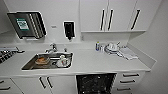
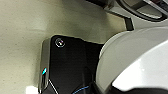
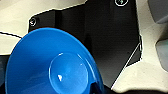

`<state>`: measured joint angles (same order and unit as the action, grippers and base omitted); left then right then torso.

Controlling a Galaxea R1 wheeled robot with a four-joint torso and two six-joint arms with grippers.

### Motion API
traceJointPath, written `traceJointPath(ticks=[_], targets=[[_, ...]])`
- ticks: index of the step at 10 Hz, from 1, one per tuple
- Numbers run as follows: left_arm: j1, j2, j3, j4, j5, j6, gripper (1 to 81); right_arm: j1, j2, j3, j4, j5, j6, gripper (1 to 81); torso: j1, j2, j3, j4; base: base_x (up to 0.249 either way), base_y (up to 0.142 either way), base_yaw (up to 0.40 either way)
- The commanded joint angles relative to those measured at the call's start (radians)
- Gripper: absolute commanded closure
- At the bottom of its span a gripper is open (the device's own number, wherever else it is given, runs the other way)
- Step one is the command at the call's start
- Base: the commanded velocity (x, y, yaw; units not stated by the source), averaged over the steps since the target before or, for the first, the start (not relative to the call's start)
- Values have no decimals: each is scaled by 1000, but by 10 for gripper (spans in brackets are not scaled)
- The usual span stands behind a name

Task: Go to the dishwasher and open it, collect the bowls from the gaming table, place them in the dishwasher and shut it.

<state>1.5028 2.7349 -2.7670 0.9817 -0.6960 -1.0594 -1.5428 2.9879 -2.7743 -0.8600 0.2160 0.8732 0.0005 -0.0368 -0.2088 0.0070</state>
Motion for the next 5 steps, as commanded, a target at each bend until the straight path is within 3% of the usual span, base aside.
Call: traceJointPath(ticks=[1,2,4,5], targets=[[-72,-124,-13,15,-135,-73,811,28,-4,7,-2,-24,4,811,0,0,0,0,0,0,0],[-94,-162,-13,20,-171,-114,811,28,-4,7,-1,-21,6,811,0,0,0,0,0,0,0],[-132,-232,-13,23,-284,-161,811,31,-4,7,2,-21,7,811,0,0,0,0,0,0,0],[-150,-257,-13,49,-349,-217,811,34,-4,9,3,-21,7,811,0,0,0,0,0,0,0]])
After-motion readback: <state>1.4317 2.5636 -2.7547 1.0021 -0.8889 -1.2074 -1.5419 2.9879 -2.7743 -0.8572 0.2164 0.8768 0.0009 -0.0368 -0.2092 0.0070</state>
